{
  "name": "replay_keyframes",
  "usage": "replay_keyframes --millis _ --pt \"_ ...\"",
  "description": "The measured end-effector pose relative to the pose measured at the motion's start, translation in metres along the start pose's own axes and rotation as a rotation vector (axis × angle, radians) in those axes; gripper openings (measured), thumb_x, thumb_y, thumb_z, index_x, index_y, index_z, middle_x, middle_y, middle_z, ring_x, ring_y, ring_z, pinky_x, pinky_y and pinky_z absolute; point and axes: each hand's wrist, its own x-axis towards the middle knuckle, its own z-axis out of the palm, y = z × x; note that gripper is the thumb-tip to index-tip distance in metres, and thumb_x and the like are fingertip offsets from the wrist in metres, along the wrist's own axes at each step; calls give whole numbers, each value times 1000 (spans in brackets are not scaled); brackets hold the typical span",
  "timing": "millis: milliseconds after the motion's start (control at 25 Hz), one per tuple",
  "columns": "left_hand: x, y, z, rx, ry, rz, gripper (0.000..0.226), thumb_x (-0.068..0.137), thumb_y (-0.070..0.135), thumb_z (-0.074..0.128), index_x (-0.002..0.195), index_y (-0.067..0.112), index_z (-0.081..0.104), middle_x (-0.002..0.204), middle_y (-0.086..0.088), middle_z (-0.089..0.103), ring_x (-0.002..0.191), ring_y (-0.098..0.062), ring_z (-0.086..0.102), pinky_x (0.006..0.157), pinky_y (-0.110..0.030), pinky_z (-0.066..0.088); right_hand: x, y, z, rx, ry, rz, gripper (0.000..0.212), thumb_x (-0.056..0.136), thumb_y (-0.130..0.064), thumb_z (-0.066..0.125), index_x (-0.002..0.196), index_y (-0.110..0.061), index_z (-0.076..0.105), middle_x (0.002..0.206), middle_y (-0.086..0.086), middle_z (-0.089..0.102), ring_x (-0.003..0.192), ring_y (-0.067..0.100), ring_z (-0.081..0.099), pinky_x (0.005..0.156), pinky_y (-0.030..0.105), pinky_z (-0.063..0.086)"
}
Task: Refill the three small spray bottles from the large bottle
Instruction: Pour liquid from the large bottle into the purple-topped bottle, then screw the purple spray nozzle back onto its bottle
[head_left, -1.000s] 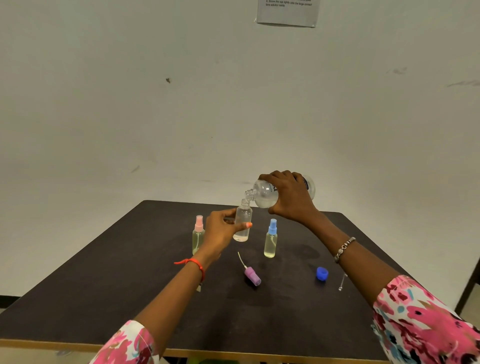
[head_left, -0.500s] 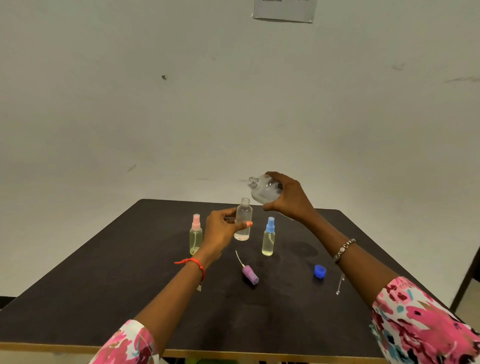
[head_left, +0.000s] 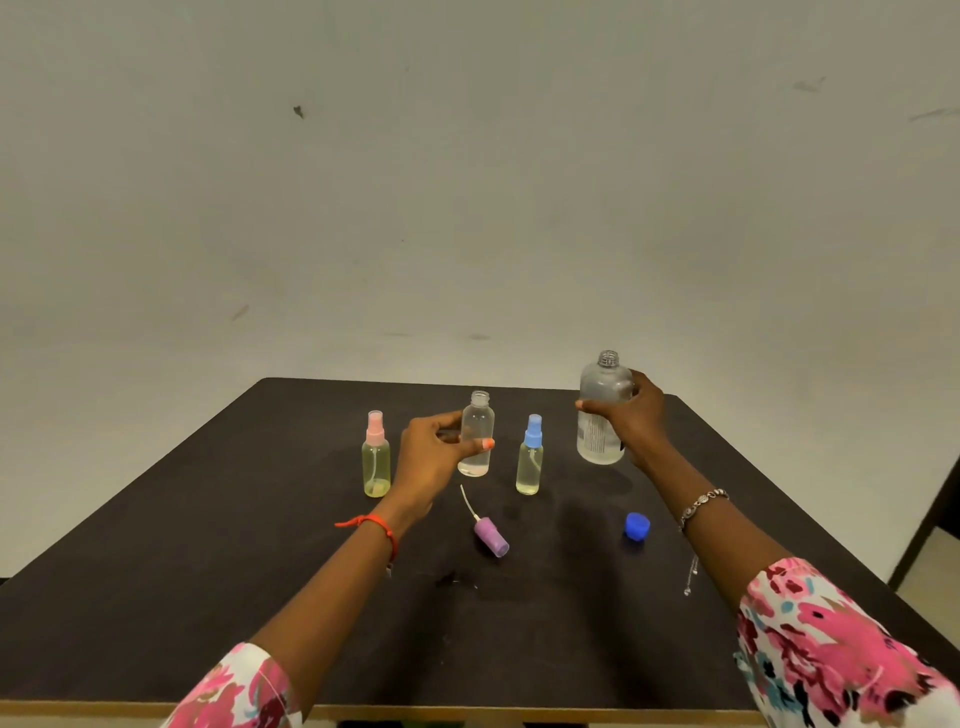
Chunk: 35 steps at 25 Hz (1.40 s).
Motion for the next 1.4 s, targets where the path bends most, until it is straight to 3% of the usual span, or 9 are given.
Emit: replay_keyframes --millis 320,520,640,720,840,920,1040,1240,1400 --pt "2 -11 -4 -9 1 -23 50 70 4 75 118 5 60 108 -11 68 100 -20 64 90 -31 50 11 57 3 -83 81 75 61 52 -11 87 106 -5 58 107 16 66 97 30 63 82 41 53" --pt "0 -11 -8 -16 6 -37 51 71 3 73 119 4 59 110 -11 67 99 -19 63 88 -29 51 12 46 5 -214 103 111 92 58 -19 86 132 -6 35 134 20 42 126 35 40 101 49 40" --pt "0 -9 -13 -14 29 -51 52 71 4 74 120 4 58 113 -13 67 104 -22 63 94 -35 50 -6 24 17 -269 228 -313 57 68 -5 73 118 -10 46 120 13 46 113 29 47 95 50 42" --pt "-1 -8 -17 -12 35 -50 52 71 4 73 120 4 58 113 -15 66 106 -25 62 96 -39 49 -24 14 27 -319 -156 -577 32 71 9 60 96 -9 61 98 7 54 89 24 56 77 43 49" --pt "-4 -4 -21 -9 48 -42 51 71 4 73 120 3 58 112 -15 66 103 -23 63 93 -35 49 -57 9 46 -691 -808 -617 35 75 9 54 100 -12 67 99 4 54 87 18 53 77 32 49" --pt "-8 -2 -23 18 68 -35 52 70 7 75 120 5 59 113 -14 67 104 -23 63 95 -37 49 -73 12 61 -879 -1034 -639 42 77 7 54 111 -17 64 118 5 48 104 16 48 86 27 46" --pt "-12 2 -27 48 88 -28 53 70 9 76 120 6 59 112 -12 67 101 -20 63 97 -39 49 -81 22 75 -995 -1162 -665 36 81 0 59 113 -14 63 132 9 42 119 21 43 95 29 41" --pt "-16 9 -30 18 90 -14 51 69 7 76 118 5 60 110 -15 67 102 -24 64 96 -41 50 -75 23 70 -860 -1031 -587 26 82 0 58 108 -4 63 118 14 53 105 20 52 87 21 44" --pt "-17 13 -32 25 90 -2 50 69 8 77 116 6 62 109 -13 68 101 -25 64 96 -43 50 -61 -23 54 -320 -599 -442 15 84 -12 63 97 -5 66 90 15 66 70 4 59 64 9 46"
